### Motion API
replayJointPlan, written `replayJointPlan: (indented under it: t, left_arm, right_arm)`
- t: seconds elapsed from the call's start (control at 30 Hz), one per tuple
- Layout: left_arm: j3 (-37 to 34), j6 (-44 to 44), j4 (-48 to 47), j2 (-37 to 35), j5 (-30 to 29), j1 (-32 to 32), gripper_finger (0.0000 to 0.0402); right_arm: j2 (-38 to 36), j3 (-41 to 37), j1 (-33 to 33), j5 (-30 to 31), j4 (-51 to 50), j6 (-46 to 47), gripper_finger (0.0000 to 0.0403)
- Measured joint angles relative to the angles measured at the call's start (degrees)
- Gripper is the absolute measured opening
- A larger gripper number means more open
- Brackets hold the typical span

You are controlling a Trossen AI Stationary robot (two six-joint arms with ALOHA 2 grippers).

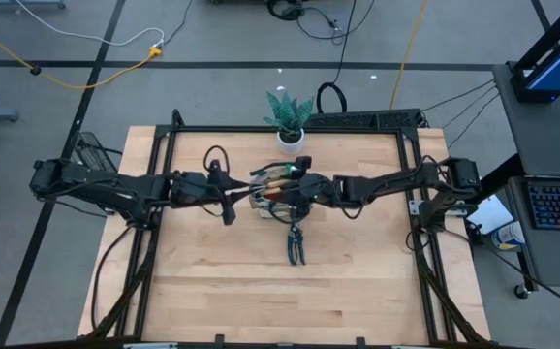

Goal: Pick & Place Garden tools in Gardening bag
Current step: Put the brown hand rake into the brown gardening bag

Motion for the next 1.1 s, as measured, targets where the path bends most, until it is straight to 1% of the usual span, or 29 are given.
replayJointPlan:
  t: [0.13, 0.2, 0.27, 0.37, 0.43, 0.53, 0.67, 0.73, 0.8, 0.87, 1.1]
  left_arm:
    - [0.00, -0.77, 1.20, 0.00, 1.32, 0.03, 0.0102]
    - [0.00, -0.74, 1.05, 0.00, 2.02, 0.04, 0.0102]
    - [0.00, -0.74, 1.00, 0.00, 2.32, 0.18, 0.0102]
    - [0.00, -0.71, 0.98, 0.00, 2.33, 0.81, 0.0102]
    - [0.00, -0.73, 0.83, 0.00, 2.39, 1.45, 0.0102]
    - [0.00, -0.65, -0.28, 0.51, 2.34, 2.44, 0.0102]
    - [0.00, -0.20, -0.67, 3.71, 2.36, 3.39, 0.0102]
    - [0.14, 0.75, 1.18, 6.03, 2.34, 3.68, 0.0102]
    - [0.00, 1.38, 0.55, 8.06, 2.38, 3.91, 0.0102]
    - [-0.02, 1.94, 1.91, 10.05, 2.34, 3.99, 0.0102]
    - [0.09, 3.10, 1.84, 13.73, 2.16, 4.15, 0.0102]
  right_arm:
    - [0.00, 0.00, -0.55, -0.41, 0.05, 1.15, 0.0143]
    - [0.00, 0.00, -0.80, -2.54, 0.52, 1.09, 0.0149]
    - [0.00, 0.00, -1.21, -6.36, 2.06, 1.06, 0.0153]
    - [0.00, 0.00, -2.07, -14.42, 3.33, 1.07, 0.0155]
    - [0.00, 0.00, -2.64, -17.83, 3.46, 1.48, 0.0154]
    - [0.00, 0.00, -3.13, -17.79, 3.56, 2.79, 0.0150]
    - [0.00, 0.00, -3.52, -17.88, 3.55, 2.64, 0.0145]
    - [0.00, 0.00, -3.49, -17.89, 3.54, 2.35, 0.0144]
    - [0.00, 0.00, -3.49, -17.91, 3.51, 2.37, 0.0144]
    - [0.00, 0.00, -3.34, -17.92, 3.57, 2.37, 0.0144]
    - [0.00, 0.00, -2.97, -17.92, 3.57, 2.47, 0.0142]
